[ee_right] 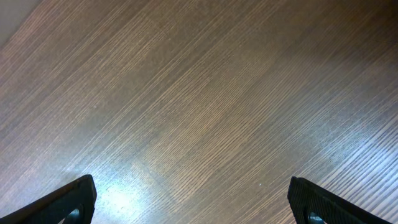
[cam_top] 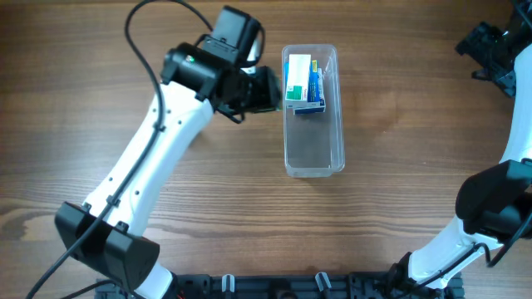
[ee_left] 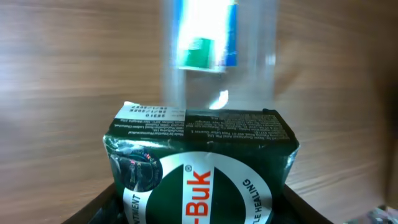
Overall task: Pack container
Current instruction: 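Carry the Zam-Buk box right and lower it into the container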
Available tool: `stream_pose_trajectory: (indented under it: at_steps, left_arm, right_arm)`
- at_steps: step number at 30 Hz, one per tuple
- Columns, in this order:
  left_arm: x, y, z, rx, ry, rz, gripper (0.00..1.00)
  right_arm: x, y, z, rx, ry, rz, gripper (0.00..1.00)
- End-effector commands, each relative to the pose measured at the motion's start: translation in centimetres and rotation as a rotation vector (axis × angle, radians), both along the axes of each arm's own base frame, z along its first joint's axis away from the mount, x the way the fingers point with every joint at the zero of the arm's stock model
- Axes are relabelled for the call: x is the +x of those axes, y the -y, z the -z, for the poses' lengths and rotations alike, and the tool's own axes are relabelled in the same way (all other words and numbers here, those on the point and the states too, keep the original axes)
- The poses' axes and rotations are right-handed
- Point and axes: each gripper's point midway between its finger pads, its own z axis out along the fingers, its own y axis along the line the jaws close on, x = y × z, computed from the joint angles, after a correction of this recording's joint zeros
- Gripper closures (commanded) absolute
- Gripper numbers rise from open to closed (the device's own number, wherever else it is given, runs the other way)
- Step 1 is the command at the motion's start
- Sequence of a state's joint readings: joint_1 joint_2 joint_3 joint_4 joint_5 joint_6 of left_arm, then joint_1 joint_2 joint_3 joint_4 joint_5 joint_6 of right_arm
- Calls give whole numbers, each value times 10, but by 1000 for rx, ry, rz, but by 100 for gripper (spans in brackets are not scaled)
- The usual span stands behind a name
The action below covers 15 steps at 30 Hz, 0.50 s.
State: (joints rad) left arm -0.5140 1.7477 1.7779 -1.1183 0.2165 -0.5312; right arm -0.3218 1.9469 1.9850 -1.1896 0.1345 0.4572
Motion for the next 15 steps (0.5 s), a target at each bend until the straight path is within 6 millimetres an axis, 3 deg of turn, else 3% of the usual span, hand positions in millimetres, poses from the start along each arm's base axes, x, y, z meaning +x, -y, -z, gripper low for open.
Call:
stream_pose_trajectory:
  at_steps: [1, 3, 7, 15]
  left_arm:
    - [-14, 51, -17, -92, 46, 67, 52]
    - [-15, 68, -21, -107, 82, 79, 51]
    - [-17, 79, -11, -35, 121, 56, 50]
    - [-6, 102, 49, 34, 44, 11, 48]
  right_arm:
    - [2, 0, 4, 8, -1, 11, 0]
    - [2, 0, 4, 8, -1, 11, 0]
    - [2, 0, 4, 8, -1, 11, 0]
    - [2, 0, 4, 8, -1, 11, 0]
